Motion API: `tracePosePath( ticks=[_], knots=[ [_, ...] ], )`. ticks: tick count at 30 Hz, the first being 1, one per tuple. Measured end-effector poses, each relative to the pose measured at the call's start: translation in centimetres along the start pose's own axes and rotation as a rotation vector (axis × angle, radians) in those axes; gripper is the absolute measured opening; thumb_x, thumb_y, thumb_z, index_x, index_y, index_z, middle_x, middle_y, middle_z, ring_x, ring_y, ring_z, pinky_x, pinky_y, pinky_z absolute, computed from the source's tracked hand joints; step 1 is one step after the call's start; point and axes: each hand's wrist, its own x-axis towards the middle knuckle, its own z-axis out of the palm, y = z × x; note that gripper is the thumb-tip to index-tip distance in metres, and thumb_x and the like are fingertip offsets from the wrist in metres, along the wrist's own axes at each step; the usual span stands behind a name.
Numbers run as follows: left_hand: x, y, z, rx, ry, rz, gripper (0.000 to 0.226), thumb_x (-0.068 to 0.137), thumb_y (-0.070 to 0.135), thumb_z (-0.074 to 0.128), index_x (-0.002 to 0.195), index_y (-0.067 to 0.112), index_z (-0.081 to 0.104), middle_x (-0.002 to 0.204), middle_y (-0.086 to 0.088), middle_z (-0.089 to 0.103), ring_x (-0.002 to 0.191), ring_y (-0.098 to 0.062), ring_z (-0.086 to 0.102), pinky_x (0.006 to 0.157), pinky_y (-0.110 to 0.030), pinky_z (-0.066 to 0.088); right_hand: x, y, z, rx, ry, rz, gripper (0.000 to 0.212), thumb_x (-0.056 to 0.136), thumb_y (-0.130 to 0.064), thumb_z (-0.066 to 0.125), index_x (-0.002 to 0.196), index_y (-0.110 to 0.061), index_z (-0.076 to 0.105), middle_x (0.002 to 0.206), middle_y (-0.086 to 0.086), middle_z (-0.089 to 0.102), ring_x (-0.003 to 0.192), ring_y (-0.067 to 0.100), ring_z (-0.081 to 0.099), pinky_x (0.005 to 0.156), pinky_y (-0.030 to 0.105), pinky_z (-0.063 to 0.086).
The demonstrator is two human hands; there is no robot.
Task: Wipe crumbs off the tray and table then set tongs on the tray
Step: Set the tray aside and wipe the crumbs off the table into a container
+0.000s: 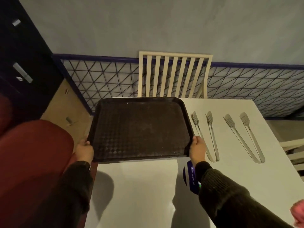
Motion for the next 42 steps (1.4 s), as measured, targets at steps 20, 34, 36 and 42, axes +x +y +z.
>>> tracePosePath(
  ticks=[20, 34, 36, 42],
  knots=[
    [1.9, -1.9, 5.9, 0.231, -0.179, 0.094, 0.044, 0.098, -0.005, 0.038, 0.136, 0.005, 0.058, 0.138, -0.02, 0.053, 0.122, -0.039, 0.055, 0.104, -0.035, 0.042, 4.2, 3.0, -4.2, -0.544, 0.06, 0.022, 0.029, 0.096, -0.014, 0.044, 0.107, 0.003, 0.065, 0.103, 0.024, 0.067, 0.092, 0.036, 0.065, 0.082, 0.036, 0.047],
    [-0.8, -1.3, 3.4, 0.357, -0.214, 0.245, 0.042, 0.098, 0.023, 0.049, 0.139, 0.012, 0.052, 0.139, -0.017, 0.053, 0.127, -0.038, 0.052, 0.107, -0.053, 0.044, -0.1, -0.7, -6.9, -0.865, 0.002, -0.249, 0.038, 0.098, -0.039, 0.041, 0.11, -0.006, 0.057, 0.099, 0.014, 0.066, 0.084, 0.029, 0.061, 0.071, 0.031, 0.042],
    [-4.5, 0.0, 2.9, 0.34, -0.245, 0.355, 0.039, 0.099, 0.014, 0.051, 0.137, 0.007, 0.055, 0.139, -0.017, 0.05, 0.127, -0.035, 0.051, 0.111, -0.048, 0.042, -2.2, -1.4, -8.2, -0.857, -0.021, -0.322, 0.038, 0.098, -0.039, 0.042, 0.109, -0.007, 0.06, 0.1, 0.013, 0.066, 0.081, 0.027, 0.059, 0.07, 0.029, 0.04],
    [-16.1, 1.0, 2.7, 0.281, -0.502, 0.482, 0.03, 0.099, 0.004, 0.049, 0.125, 0.002, 0.065, 0.128, -0.015, 0.056, 0.121, -0.031, 0.055, 0.108, -0.03, 0.039, -9.1, 0.8, -14.6, -0.811, -0.101, -0.388, 0.039, 0.097, -0.04, 0.042, 0.111, -0.012, 0.064, 0.109, 0.012, 0.066, 0.096, 0.029, 0.062, 0.083, 0.038, 0.048]
  ],
)
